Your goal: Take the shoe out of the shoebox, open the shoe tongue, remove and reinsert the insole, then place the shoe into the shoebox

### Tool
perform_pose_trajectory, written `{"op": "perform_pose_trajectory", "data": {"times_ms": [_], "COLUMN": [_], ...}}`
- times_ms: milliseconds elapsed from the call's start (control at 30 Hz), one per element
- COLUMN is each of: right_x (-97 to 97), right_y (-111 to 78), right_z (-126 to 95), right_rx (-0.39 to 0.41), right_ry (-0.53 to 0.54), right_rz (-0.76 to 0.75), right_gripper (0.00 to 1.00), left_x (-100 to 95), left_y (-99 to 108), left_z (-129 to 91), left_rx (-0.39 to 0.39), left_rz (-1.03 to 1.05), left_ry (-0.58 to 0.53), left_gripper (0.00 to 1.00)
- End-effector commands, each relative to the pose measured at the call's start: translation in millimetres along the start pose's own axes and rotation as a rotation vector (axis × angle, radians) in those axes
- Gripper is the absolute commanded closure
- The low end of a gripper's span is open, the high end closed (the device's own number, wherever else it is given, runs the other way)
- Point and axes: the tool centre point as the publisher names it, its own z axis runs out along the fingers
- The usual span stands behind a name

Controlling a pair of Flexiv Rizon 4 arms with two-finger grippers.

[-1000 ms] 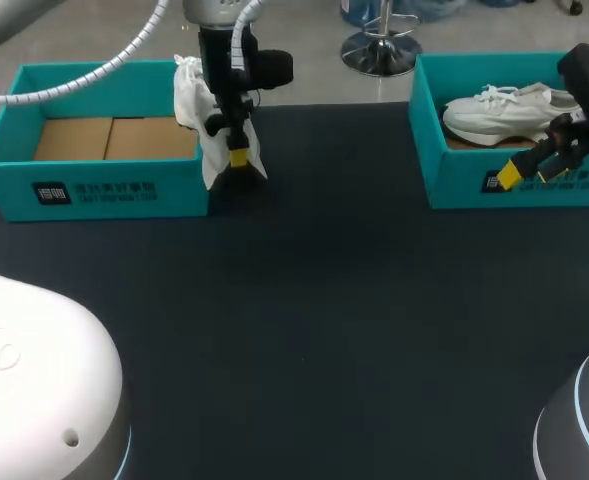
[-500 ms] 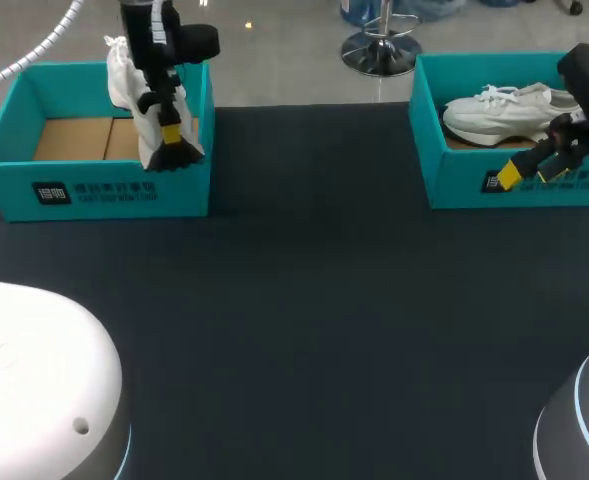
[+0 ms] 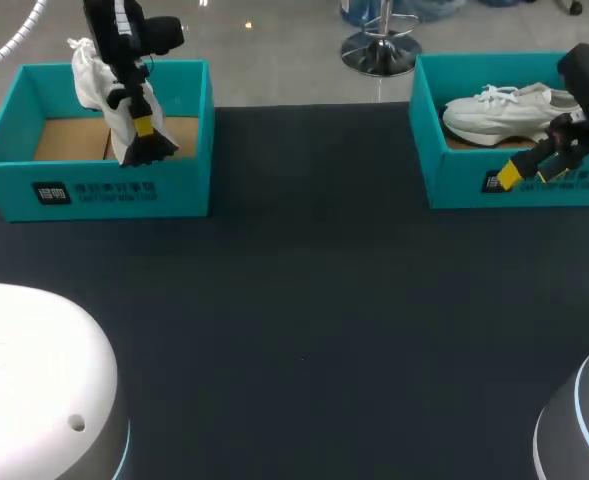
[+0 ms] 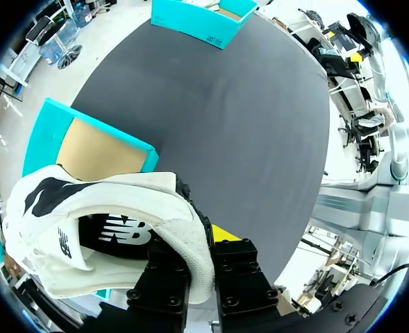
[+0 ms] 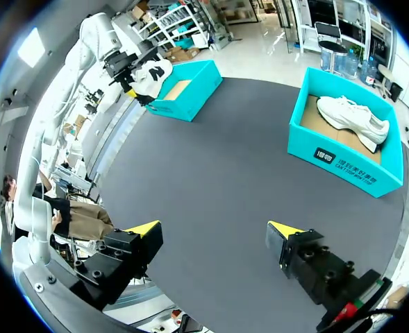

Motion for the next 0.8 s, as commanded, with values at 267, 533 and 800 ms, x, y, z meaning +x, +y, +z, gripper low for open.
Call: {"op": "perform_pose_trajectory", "data": {"times_ms": [267, 533, 800], "right_x": [-0.3, -0.3, -0.3], "right_y": [0.9, 0.9, 0.9], "right_z": [1, 1, 1], "right_rx": [0.002, 0.002, 0.002], "right_ry": [-0.001, -0.001, -0.001], "right_rz": [0.001, 0.001, 0.001], "right_gripper": [0.0, 0.0, 0.0], "left_x": [0.3, -33.4, -84.1], "left_y": [0, 13, 47], "left_z": [-1, -24, -54], "left_rx": [0.0, 0.004, -0.008], "left_rz": [0.0, -0.02, -0.027], "left_ry": [-0.002, 0.0, 0.042], "left_gripper": [1.0, 1.0, 1.0]}}
